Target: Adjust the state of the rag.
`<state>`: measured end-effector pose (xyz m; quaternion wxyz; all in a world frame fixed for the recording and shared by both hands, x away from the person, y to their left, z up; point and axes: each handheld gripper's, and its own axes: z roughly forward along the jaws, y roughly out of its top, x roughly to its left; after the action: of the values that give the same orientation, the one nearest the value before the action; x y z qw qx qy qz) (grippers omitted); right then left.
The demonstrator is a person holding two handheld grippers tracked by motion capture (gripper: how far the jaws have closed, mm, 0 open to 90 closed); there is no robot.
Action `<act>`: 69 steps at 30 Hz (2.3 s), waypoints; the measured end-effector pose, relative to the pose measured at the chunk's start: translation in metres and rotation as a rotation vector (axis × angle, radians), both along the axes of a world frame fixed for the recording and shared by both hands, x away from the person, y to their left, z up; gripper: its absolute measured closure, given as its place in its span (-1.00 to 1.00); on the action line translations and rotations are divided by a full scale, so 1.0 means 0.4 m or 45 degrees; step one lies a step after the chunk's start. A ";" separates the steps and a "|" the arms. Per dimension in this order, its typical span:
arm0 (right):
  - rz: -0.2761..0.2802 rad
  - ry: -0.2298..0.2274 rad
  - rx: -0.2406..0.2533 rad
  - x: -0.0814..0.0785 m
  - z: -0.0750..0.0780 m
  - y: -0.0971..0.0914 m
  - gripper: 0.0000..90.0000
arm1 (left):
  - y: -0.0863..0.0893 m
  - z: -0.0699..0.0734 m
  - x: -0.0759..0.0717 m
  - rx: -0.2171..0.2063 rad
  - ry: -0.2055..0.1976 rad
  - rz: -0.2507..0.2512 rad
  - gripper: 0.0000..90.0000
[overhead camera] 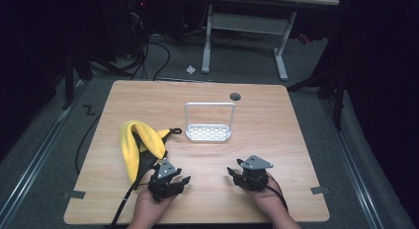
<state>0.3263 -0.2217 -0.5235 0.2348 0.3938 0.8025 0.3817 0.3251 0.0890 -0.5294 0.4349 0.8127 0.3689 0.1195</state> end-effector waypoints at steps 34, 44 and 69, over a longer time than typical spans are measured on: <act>-0.018 0.017 0.019 -0.002 0.003 -0.017 -0.29 | 0.087 0.100 0.005 -0.030 -0.144 -0.004 -0.11; -0.024 0.017 0.004 -0.002 0.002 -0.016 -0.27 | 0.219 0.192 0.037 -0.012 -0.241 0.198 -0.12; 0.005 0.039 0.001 -0.001 -0.005 -0.013 -0.23 | 0.347 0.064 0.263 0.224 0.112 0.418 0.70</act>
<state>0.3260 -0.2270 -0.5254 0.2216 0.3980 0.8068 0.3763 0.4301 0.2279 -0.5037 0.3205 0.7809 0.5033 0.1850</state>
